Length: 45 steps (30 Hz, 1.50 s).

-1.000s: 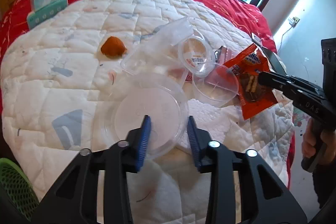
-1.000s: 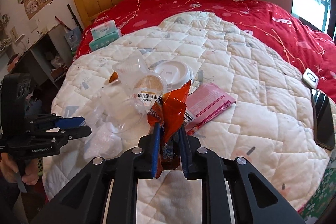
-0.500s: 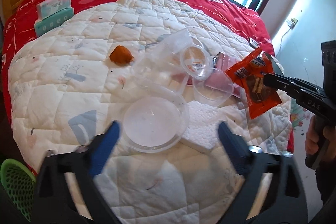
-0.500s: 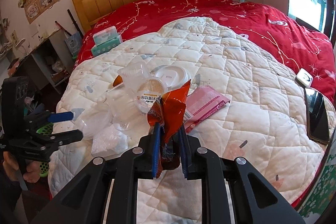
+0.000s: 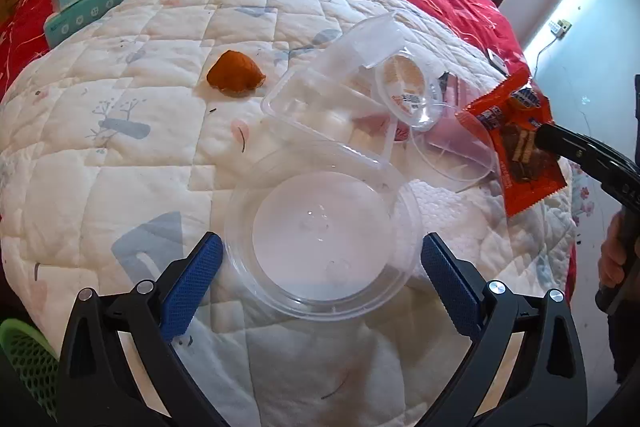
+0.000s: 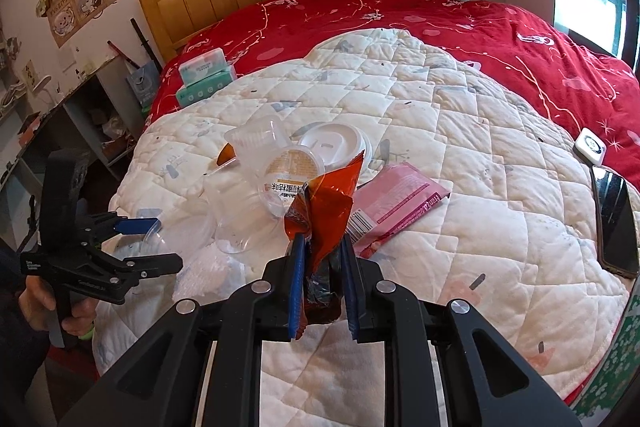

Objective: Collect trash
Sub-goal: 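Grasp the clear plastic lid with the left tool while the right tool lifts the wrapper, then drop the clear lid and orange wrapper into the green wastebasket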

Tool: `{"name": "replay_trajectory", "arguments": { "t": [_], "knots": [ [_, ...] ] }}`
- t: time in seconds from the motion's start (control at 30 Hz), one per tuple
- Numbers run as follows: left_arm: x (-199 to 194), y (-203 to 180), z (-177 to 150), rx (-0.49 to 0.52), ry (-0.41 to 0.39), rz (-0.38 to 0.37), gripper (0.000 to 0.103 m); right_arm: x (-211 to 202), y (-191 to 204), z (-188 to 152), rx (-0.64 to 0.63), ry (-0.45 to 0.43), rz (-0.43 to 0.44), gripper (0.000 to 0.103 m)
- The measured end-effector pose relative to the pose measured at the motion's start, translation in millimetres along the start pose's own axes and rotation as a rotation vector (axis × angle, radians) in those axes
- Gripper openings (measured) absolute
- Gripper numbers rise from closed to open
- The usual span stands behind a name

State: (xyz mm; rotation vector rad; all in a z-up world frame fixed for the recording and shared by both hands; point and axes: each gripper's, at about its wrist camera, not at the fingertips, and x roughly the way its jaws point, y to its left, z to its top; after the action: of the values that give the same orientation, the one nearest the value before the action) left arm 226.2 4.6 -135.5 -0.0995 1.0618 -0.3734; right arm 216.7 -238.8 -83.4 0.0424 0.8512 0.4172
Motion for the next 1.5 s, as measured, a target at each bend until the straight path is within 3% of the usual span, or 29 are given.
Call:
{"name": "replay_trajectory", "arguments": {
  "t": [0.13, 0.33, 0.63, 0.97, 1.23, 1.5],
  "knots": [
    [1.1, -2.8, -0.6, 0.003, -0.024, 0.000, 0.091, -1.6, 0.1, -0.1, 0.000, -0.007, -0.001, 0.017],
    [-14.9, -3.3, -5.8, -0.025, -0.074, 0.038, 0.091, -17.5, 5.5, 1.4, -0.011, -0.038, 0.000, 0.017],
    [-90.1, 15.6, -35.9, -0.127, -0.193, 0.087, 0.091, -46.2, 39.3, 4.2, -0.049, -0.081, 0.062, 0.017],
    [-175.7, 79.1, -105.5, -0.273, -0.278, 0.291, 0.091, -44.5, 120.1, 2.5, -0.139, -0.071, 0.184, 0.017],
    [-206.2, 148.0, -164.2, -0.425, -0.257, 0.418, 0.091, -29.4, 191.9, -0.8, -0.224, -0.036, 0.275, 0.017],
    [-191.1, 200.7, -206.6, -0.556, -0.176, 0.440, 0.092, -13.2, 247.1, -2.2, -0.285, -0.001, 0.330, 0.017]
  ]
}}
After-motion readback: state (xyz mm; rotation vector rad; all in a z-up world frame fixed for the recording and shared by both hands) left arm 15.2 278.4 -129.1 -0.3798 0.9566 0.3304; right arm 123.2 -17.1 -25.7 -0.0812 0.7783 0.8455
